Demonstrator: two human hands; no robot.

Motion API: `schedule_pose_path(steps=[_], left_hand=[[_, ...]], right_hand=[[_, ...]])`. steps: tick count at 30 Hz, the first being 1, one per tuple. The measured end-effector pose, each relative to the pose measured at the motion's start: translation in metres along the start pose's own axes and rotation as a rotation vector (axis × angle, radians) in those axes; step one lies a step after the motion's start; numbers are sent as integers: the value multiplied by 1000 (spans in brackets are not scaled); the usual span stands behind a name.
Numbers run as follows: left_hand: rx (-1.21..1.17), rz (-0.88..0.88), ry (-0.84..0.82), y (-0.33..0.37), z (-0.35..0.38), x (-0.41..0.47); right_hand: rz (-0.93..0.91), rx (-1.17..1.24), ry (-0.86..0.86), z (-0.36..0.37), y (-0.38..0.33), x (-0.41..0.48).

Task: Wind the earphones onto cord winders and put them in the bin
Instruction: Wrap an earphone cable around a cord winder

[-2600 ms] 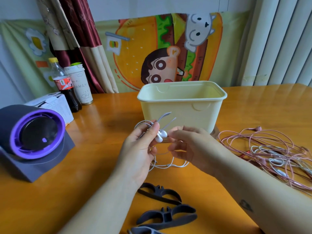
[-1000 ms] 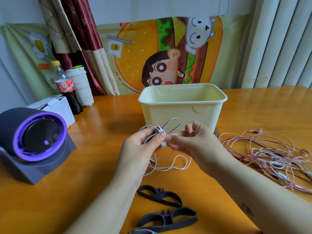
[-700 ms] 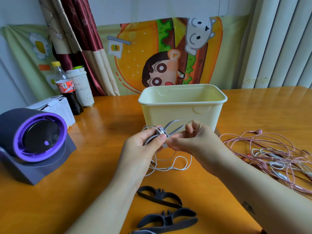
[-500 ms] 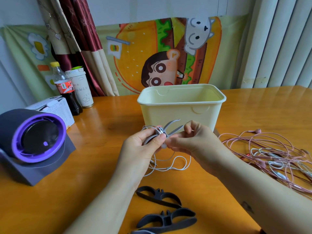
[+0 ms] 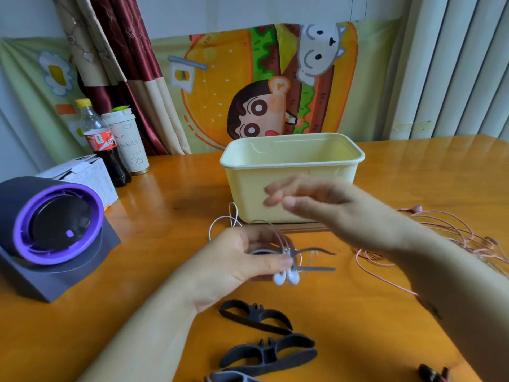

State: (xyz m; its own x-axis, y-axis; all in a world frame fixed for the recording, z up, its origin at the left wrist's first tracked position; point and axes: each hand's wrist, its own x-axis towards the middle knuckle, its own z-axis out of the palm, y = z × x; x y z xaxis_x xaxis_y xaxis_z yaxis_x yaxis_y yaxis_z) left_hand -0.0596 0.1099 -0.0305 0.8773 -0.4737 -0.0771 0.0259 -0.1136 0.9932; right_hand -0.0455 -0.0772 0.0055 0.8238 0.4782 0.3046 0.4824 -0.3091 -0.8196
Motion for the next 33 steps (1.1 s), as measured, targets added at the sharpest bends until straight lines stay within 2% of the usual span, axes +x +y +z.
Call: schedule_pose_path(steps=[3, 6, 9, 15, 19, 25, 30, 33], left_hand=[[5, -31, -59, 2, -2, -3], [22, -52, -105, 3, -5, -5], [-2, -53, -141, 5, -3, -7], [-87, -81, -113, 10, -6, -9], [-108, -22, -129, 12, -6, -11], [-43, 98, -8, 13, -15, -13], [-23, 155, 67, 8, -22, -8], [-6, 132, 107, 7, -23, -7]], right_hand=[[50, -51, -192, 10, 4, -1], [72, -88, -228, 12, 8, 0], [66, -51, -200, 11, 11, 0], [60, -102, -183, 14, 20, 1], [19, 64, -122, 25, 21, 1], [52, 272, -84, 41, 30, 1], [41, 74, 11, 39, 29, 1], [70, -38, 90, 38, 32, 1]])
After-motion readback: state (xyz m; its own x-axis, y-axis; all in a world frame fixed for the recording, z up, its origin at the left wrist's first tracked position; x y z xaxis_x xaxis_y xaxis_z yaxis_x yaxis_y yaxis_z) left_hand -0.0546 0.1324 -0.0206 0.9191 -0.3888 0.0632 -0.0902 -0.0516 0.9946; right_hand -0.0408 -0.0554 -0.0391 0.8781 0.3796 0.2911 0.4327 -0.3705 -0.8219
